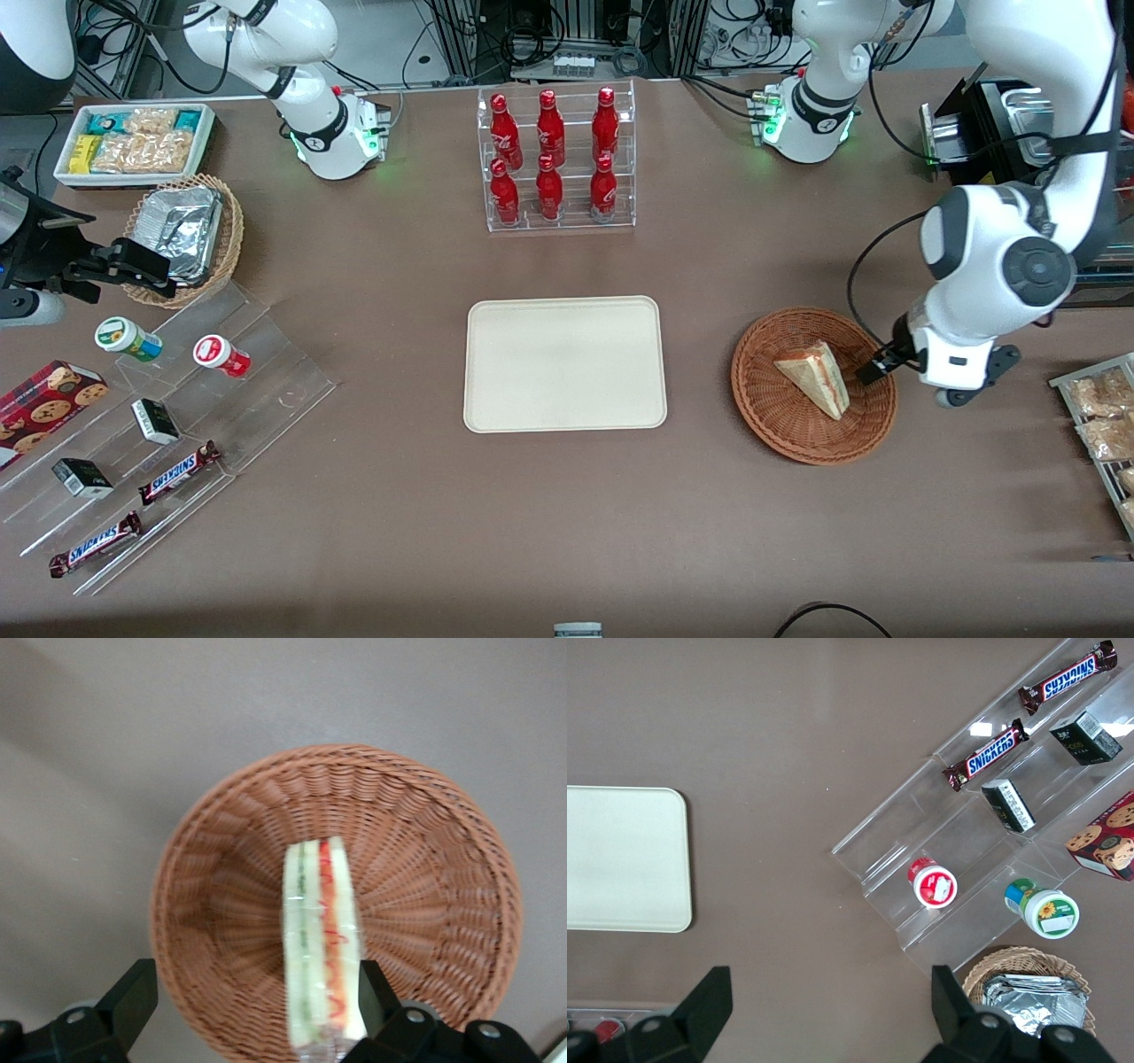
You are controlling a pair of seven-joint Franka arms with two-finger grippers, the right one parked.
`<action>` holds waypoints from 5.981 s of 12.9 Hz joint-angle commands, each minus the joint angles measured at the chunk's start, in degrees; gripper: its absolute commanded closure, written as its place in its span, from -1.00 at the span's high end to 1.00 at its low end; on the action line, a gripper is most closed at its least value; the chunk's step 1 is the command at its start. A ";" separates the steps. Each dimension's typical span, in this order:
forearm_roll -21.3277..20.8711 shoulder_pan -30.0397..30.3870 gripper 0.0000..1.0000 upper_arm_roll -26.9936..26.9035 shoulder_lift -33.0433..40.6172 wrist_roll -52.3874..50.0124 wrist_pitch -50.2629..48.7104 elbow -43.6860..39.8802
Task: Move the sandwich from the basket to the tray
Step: 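Lower the open left gripper around the wrapped sandwich and close it, then lift the sandwich out of the basket with the left gripper, then carry the sandwich over the cream tray and lower it onto it, then open the left gripper to release the sandwich and lift away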
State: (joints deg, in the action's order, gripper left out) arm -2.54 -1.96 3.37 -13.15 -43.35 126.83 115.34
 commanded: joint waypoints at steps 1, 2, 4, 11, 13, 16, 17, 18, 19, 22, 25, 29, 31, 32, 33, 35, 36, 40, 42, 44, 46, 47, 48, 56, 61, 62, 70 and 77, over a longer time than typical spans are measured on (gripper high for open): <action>-0.01 -3.30 1.00 -0.20 -1.70 -5.41 3.15 0.15; -0.01 -3.57 1.00 -0.20 -2.05 -6.74 3.68 0.15; -0.01 -3.66 1.00 -0.20 -2.58 -6.93 4.03 0.24; -0.01 -4.89 1.00 -0.20 -5.22 -8.68 5.70 1.47; -0.10 -4.98 1.00 -0.20 -5.49 -8.68 6.14 2.43; -0.18 -4.98 0.99 -0.20 -5.40 -10.08 10.18 5.33; -0.10 -4.98 0.93 -0.20 -5.48 -10.70 10.19 5.34; -0.18 -5.42 0.78 -0.20 -5.57 -10.79 10.19 5.34; -0.18 -5.51 0.55 -0.20 -5.57 -10.88 10.10 5.34; -0.27 -5.60 -0.47 -0.20 -5.57 -11.85 9.66 5.34; -0.36 -5.60 -0.83 -0.20 -5.05 -11.76 8.53 4.81; -0.36 -5.60 -0.83 0.06 -2.85 -10.97 -8.13 -4.65; -0.36 -5.60 -0.82 1.46 -2.85 -10.97 -14.49 -10.02; -0.36 -5.60 -0.82 2.34 -2.94 -11.40 -16.42 -12.48; -0.27 -5.60 -0.82 3.83 -3.02 -11.76 -18.18 -14.68; -0.18 -5.60 -0.82 7.60 -3.81 -11.94 -19.87 -17.51; -0.10 -5.60 -0.82 9.45 -3.82 -10.98 -19.61 -17.51; -2.37 -5.60 -0.83 19.29 -8.46 -10.44 -18.03 -21.28; -5.00 -5.68 -0.83 24.04 -12.58 -10.35 -17.32 -23.57; -10.70 -5.69 -0.83 28.69 -16.71 -10.53 -17.15 -24.28; -14.93 -5.69 -0.83 31.60 -20.15 -10.36 -15.84 -24.28; -16.34 -6.47 -0.83 32.22 -21.47 -9.83 -13.83 -24.20; -16.62 -8.56 -0.83 31.88 -22.09 -9.65 -13.29 -24.28; -18.03 -13.15 -0.83 31.44 -27.54 -11.23 -7.22 -25.59; -23.55 -13.77 -0.82 31.35 -30.70 -17.46 -6.34 -25.95; -23.82 -13.77 -0.82 31.35 -31.06 -17.82 -6.34 -26.47; -23.30 -13.77 0.99 31.44 -31.25 -19.41 -7.47 -30.16; -7.51 -9.92 0.99 26.43 -13.34 -18.19 -29.96 -35.36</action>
State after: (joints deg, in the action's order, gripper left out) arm -15.16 -14.58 32.07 -33.64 -62.22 100.41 78.51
